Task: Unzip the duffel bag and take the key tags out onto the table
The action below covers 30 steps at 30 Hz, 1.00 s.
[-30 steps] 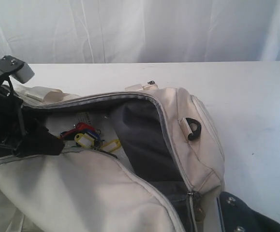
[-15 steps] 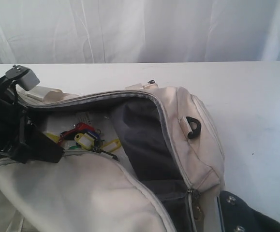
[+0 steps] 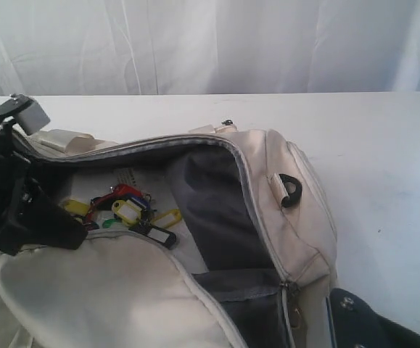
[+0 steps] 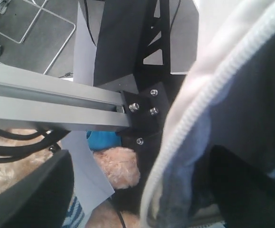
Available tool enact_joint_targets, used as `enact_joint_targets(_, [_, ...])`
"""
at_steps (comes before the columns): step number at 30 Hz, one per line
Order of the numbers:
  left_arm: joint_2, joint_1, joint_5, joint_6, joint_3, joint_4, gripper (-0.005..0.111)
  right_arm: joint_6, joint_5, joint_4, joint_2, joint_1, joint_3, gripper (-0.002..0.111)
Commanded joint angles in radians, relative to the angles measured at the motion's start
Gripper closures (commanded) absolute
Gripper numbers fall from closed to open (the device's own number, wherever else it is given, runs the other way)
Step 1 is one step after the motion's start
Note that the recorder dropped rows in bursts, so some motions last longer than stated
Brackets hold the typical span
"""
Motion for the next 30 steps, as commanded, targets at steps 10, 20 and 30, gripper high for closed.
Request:
enact_joint_targets(10, [-0.453, -0.002, 0.343, -0.307, -0.003, 0.103, 0.107, 0.003, 0.031, 0.029, -0.007, 0.001, -0.013, 0.035])
enact_joint_targets(20, [-0.819, -0.002, 0.343, -0.646, 0.128, 0.183, 0.107, 0.001, 0.088, 0.072, -0.007, 0.001, -0.108, 0.035])
enact_joint_targets(30, [-1.090, -0.002, 0.343, -0.771, 0.140, 0.135, 0.105, -0.032, -0.254, 0.055, -0.007, 0.001, -0.235, 0.035])
